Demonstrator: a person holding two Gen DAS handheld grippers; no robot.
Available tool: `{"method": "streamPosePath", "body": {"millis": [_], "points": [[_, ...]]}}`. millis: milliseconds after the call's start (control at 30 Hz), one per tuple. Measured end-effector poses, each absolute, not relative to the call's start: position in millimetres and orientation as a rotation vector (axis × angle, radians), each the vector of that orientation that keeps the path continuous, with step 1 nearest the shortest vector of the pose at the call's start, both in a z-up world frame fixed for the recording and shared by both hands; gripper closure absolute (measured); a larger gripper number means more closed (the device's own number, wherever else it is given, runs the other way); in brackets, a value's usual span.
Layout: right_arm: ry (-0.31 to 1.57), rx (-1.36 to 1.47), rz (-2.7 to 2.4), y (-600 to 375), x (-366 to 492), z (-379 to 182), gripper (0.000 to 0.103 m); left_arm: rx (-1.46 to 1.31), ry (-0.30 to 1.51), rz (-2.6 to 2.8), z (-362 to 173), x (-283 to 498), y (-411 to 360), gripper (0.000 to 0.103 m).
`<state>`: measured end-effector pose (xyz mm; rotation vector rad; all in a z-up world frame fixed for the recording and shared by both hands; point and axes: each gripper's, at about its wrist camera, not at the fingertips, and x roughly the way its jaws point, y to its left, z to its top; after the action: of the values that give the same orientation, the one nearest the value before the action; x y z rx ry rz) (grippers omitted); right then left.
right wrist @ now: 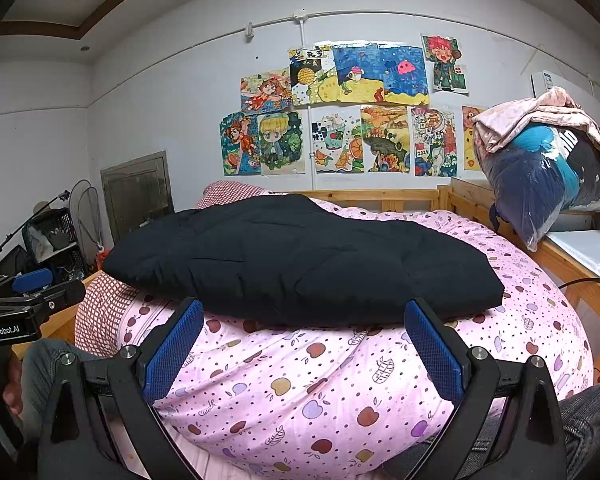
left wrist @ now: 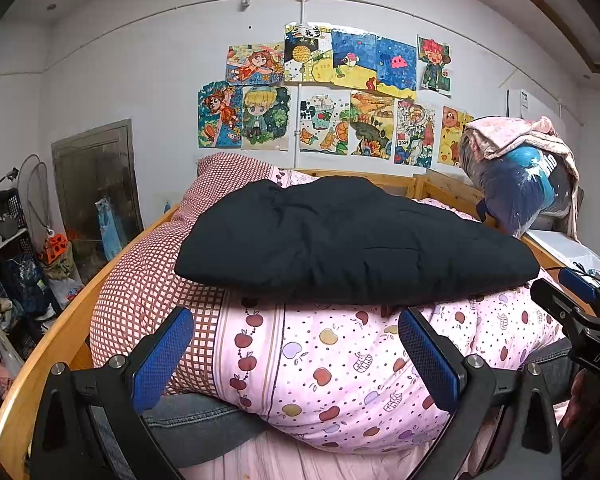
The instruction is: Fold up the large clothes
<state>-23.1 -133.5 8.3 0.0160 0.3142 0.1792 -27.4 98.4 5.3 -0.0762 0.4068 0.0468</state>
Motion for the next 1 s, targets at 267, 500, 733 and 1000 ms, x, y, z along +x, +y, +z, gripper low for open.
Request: {"method": "streamPosePath", "body": {"millis": [267,500,733,1000], "points": [[0.314,0.017,0.179,-133.5,-23.0,7.9,0.005,-0.076,0.407,0.047,5.4,-27.3,98.8,0.0],[0.314,0.019,0.179,-133.7,-23.6,7.9,0.004,-0.076,0.407,0.046,5.4,-27.5,98.3,0.0],[0.314,0.019,0.179,-133.3,-23.5,7.5,0.004,-0.093,0.405,0.033,7.6,-31.3,99.4,0.0],[0.313,0.018,0.178,-132.7,-23.8,7.4,0.004,-0.085,0.405,0.035,7.5,-34.6,97.0,0.0]]}}
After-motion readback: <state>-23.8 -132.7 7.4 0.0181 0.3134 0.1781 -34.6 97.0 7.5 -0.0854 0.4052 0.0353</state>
